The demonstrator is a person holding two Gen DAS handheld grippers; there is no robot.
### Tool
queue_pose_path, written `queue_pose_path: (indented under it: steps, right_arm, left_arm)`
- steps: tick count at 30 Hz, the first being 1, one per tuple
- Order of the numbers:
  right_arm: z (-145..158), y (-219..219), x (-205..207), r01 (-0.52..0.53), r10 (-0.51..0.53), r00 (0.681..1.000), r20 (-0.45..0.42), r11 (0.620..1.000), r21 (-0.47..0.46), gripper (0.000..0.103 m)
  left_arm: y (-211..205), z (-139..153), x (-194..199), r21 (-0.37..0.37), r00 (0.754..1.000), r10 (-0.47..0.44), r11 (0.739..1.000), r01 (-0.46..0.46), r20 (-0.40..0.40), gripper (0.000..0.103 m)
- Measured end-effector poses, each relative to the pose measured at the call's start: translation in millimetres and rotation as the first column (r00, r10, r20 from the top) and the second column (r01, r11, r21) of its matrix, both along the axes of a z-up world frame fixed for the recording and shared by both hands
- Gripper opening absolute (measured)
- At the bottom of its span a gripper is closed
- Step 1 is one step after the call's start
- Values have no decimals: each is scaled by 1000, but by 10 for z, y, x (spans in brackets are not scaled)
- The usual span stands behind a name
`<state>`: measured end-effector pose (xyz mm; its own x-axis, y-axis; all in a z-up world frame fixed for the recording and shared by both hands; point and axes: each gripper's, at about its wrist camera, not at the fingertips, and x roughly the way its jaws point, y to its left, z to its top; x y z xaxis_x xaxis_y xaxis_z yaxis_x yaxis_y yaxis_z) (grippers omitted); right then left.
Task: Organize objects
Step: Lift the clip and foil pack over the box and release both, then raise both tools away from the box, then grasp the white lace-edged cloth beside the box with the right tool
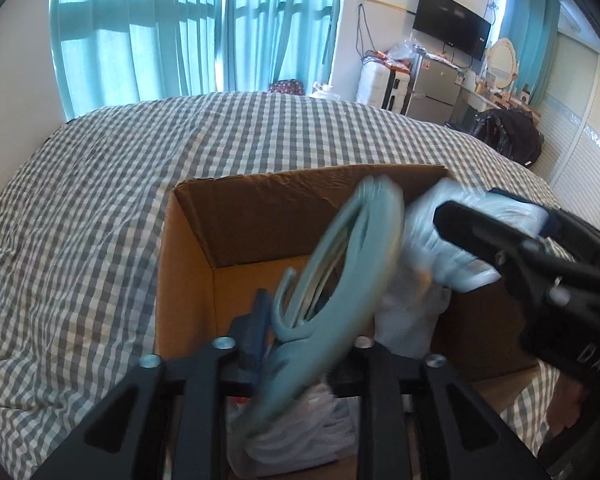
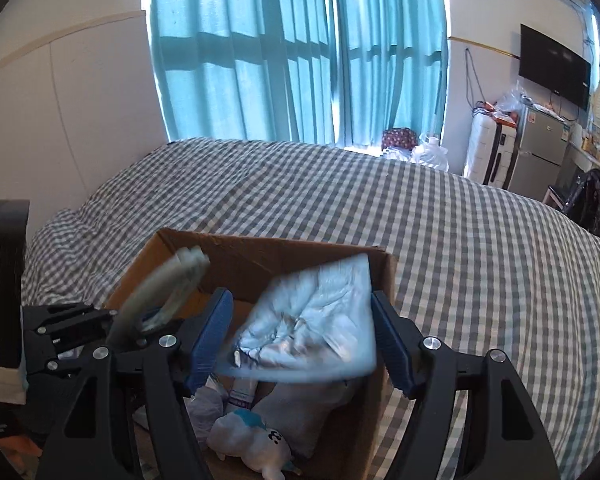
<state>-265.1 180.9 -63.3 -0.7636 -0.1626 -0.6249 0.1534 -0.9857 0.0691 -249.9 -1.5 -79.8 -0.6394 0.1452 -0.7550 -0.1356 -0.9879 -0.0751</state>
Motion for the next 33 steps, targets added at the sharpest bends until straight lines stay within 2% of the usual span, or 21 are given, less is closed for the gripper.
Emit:
queue_pose_path:
  steps: [1, 3, 5, 8, 10, 15, 19, 22, 26, 30, 33]
  right_arm:
    - [34, 6, 32, 0, 0, 1000, -6, 1000, -3, 70]
    - [138, 17, 136, 9, -9, 1000, -26, 1000, -2, 74]
    - [261, 32, 245, 19, -20, 999, -41, 1000, -3, 75]
    - [499, 74, 491, 29, -29, 997, -71, 1000, -4, 79]
    - [689, 64, 669, 44, -41, 993, -106, 999, 19, 80]
    - [1242, 51, 1152, 63, -49, 978, -202, 996, 64, 83]
    - [1487, -41, 1504, 61, -38, 967, -250, 994, 86, 87]
    - [1504, -119, 1699, 55, -30, 967, -253, 994, 94, 88]
    - [1363, -192, 1896, 49, -28, 974, -223, 995, 89, 88]
    - [1118, -218, 2040, 46, -31, 982, -186, 996, 79, 88]
    - [862, -235, 2065, 45, -34, 989, -145, 997, 68, 88]
  left_arm:
    - [11, 31, 42, -12, 1000, 9, 1000, -9, -5, 57]
    - [33, 105, 80, -10, 999, 23, 1000, -23, -26, 67]
    - [20, 215, 156, 16, 999, 30, 999, -30, -40, 67]
    - [17, 428, 313, 38, 997, 40, 999, -38, -66, 76]
    - [21, 627, 468, 31, 992, 49, 998, -46, -120, 85]
    - [-10, 1084, 903, 13, 968, 60, 998, -59, -242, 99]
    - [-63, 1314, 1232, -4, 946, 71, 997, -76, -317, 103]
    - [-92, 1416, 1374, -15, 933, 84, 995, -95, -351, 103]
    - [-156, 1427, 1565, -29, 922, 99, 993, -119, -374, 103]
    - [-250, 1316, 1734, -54, 905, 121, 986, -156, -407, 103]
    - [-307, 1137, 1775, -58, 907, 148, 981, -186, -394, 103]
